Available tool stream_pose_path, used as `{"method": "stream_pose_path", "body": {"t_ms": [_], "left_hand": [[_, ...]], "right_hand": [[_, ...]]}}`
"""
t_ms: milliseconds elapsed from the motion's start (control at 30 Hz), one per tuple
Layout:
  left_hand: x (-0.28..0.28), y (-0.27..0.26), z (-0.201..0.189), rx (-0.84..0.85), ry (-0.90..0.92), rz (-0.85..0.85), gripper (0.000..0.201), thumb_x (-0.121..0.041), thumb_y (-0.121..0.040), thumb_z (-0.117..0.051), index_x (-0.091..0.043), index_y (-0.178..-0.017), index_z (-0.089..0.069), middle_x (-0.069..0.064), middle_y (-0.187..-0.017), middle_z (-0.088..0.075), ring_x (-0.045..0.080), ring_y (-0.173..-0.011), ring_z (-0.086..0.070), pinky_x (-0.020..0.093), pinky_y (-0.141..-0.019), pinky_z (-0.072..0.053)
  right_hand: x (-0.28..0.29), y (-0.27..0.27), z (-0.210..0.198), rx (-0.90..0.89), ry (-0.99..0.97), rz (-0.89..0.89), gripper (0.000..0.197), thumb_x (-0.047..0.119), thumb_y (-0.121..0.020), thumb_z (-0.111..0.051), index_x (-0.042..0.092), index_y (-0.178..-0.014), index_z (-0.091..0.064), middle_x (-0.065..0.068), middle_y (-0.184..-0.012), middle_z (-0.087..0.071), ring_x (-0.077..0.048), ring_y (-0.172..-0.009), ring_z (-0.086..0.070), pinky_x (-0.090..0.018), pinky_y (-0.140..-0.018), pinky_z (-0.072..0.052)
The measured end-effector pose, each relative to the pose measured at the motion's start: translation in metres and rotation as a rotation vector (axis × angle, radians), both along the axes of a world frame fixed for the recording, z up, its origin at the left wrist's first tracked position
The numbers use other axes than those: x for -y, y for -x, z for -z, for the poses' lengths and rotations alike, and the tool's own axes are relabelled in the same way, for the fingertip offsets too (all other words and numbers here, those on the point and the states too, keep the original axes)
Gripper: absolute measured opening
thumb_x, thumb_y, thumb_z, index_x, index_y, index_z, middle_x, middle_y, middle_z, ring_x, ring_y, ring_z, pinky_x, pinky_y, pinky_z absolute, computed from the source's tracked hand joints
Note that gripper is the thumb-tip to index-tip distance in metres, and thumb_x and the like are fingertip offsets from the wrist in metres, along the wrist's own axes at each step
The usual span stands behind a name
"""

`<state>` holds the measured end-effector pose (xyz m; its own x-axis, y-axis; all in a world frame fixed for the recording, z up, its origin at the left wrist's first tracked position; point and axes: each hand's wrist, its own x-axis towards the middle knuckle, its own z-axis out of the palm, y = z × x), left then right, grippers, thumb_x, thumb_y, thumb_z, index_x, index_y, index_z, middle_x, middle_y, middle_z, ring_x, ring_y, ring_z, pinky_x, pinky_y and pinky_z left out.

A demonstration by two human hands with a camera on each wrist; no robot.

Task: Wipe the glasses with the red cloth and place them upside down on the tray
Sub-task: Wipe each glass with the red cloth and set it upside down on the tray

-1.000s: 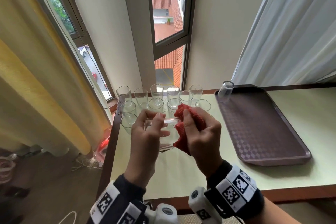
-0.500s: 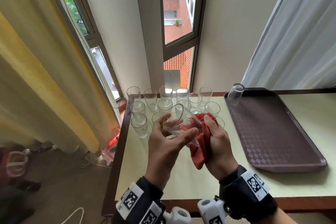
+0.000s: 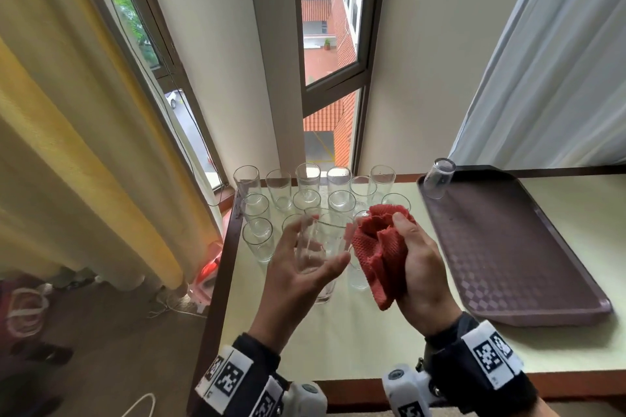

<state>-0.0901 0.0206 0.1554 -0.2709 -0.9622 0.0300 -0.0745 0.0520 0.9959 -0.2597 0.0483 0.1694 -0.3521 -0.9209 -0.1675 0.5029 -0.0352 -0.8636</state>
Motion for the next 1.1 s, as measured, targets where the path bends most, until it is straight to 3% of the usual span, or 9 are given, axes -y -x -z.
{"method": "stream_pose_path", "body": {"t_ms": [233, 400, 533, 600, 667, 767, 867, 933, 1100], "left_hand": [[0.003, -0.009, -0.003, 0.461, 0.202, 0.204, 0.084, -0.067, -0.052, -0.081, -0.046, -0.128, -0.052, -0.011, -0.104, -0.053, 0.01, -0.074, -0.064, 0.025, -0.068, -0.059], [0.002, -0.005, -0.015, 0.682, 0.381, 0.255, 0.088, -0.059, -0.059, -0.084, -0.046, -0.139, -0.049, -0.012, -0.098, -0.046, -0.006, -0.078, -0.052, 0.029, -0.073, -0.056], [0.005, -0.007, -0.019, 0.539, 0.234, 0.197, 0.079, -0.066, -0.047, -0.074, -0.053, -0.122, -0.057, -0.006, -0.091, -0.055, 0.004, -0.071, -0.058, 0.042, -0.071, -0.058], [0.006, -0.008, -0.018, 0.414, 0.136, 0.179, 0.072, -0.059, -0.042, -0.077, -0.053, -0.112, -0.06, -0.003, -0.089, -0.059, 0.014, -0.066, -0.06, 0.049, -0.071, -0.058], [0.007, -0.009, -0.02, 0.376, 0.117, 0.189, 0.08, -0.059, -0.041, -0.079, -0.044, -0.118, -0.064, -0.002, -0.091, -0.061, 0.015, -0.064, -0.06, 0.047, -0.07, -0.058], [0.005, -0.011, -0.027, 0.444, 0.178, 0.222, 0.086, -0.064, -0.044, -0.076, -0.041, -0.126, -0.061, -0.004, -0.093, -0.058, 0.016, -0.065, -0.062, 0.043, -0.066, -0.059], [0.004, -0.011, -0.031, 0.452, 0.188, 0.226, 0.072, -0.063, -0.046, -0.077, -0.057, -0.114, -0.054, -0.003, -0.093, -0.059, 0.022, -0.065, -0.062, 0.044, -0.065, -0.058], [0.003, -0.012, -0.031, 0.394, 0.131, 0.235, 0.074, -0.058, -0.047, -0.081, -0.044, -0.117, -0.062, 0.003, -0.094, -0.061, 0.029, -0.068, -0.063, 0.048, -0.064, -0.058], [0.002, -0.011, -0.028, 0.232, -0.009, 0.188, 0.073, -0.045, -0.049, -0.09, -0.031, -0.118, -0.071, 0.012, -0.096, -0.068, 0.037, -0.077, -0.07, 0.058, -0.075, -0.058]], "right_hand": [[-0.003, -0.004, 0.003, -0.187, 0.076, -0.197, 0.041, 0.04, -0.09, -0.048, 0.023, -0.123, -0.064, -0.02, -0.118, -0.063, -0.025, -0.087, -0.064, -0.032, -0.06, -0.055], [-0.001, -0.012, 0.002, -0.287, 0.013, -0.385, 0.053, 0.038, -0.084, -0.05, 0.025, -0.135, -0.054, 0.001, -0.124, -0.065, -0.009, -0.117, -0.062, -0.023, -0.092, -0.051], [-0.004, -0.017, -0.003, -0.395, 0.044, -0.384, 0.035, 0.032, -0.085, -0.054, 0.039, -0.117, -0.065, -0.024, -0.116, -0.063, -0.044, -0.105, -0.059, -0.045, -0.094, -0.052], [-0.01, -0.02, -0.003, -0.469, 0.1, -0.385, 0.049, 0.028, -0.087, -0.053, 0.03, -0.135, -0.054, -0.01, -0.112, -0.069, -0.025, -0.088, -0.069, -0.024, -0.082, -0.052], [-0.015, -0.022, 0.0, -0.478, 0.14, -0.35, 0.056, 0.025, -0.09, -0.053, 0.021, -0.145, -0.045, 0.006, -0.132, -0.063, -0.006, -0.116, -0.062, -0.018, -0.097, -0.046], [-0.016, -0.026, 0.003, -0.453, 0.138, -0.301, 0.054, 0.028, -0.091, -0.052, 0.021, -0.144, -0.046, 0.018, -0.123, -0.066, -0.01, -0.103, -0.065, -0.019, -0.095, -0.048], [-0.013, -0.027, -0.007, -0.368, 0.049, -0.303, 0.045, 0.034, -0.092, -0.054, 0.008, -0.129, -0.058, 0.011, -0.077, -0.063, -0.019, -0.065, -0.05, -0.016, -0.06, -0.047], [-0.015, -0.029, -0.013, -0.371, 0.066, -0.329, 0.03, 0.024, -0.1, -0.055, 0.005, -0.123, -0.06, 0.013, -0.065, -0.059, -0.008, -0.058, -0.05, -0.014, -0.053, -0.044], [-0.015, -0.027, -0.023, -0.464, 0.2, -0.293, 0.04, 0.001, -0.098, -0.05, 0.013, -0.136, -0.053, 0.009, -0.095, -0.064, 0.008, -0.057, -0.058, -0.008, -0.057, -0.045]]}}
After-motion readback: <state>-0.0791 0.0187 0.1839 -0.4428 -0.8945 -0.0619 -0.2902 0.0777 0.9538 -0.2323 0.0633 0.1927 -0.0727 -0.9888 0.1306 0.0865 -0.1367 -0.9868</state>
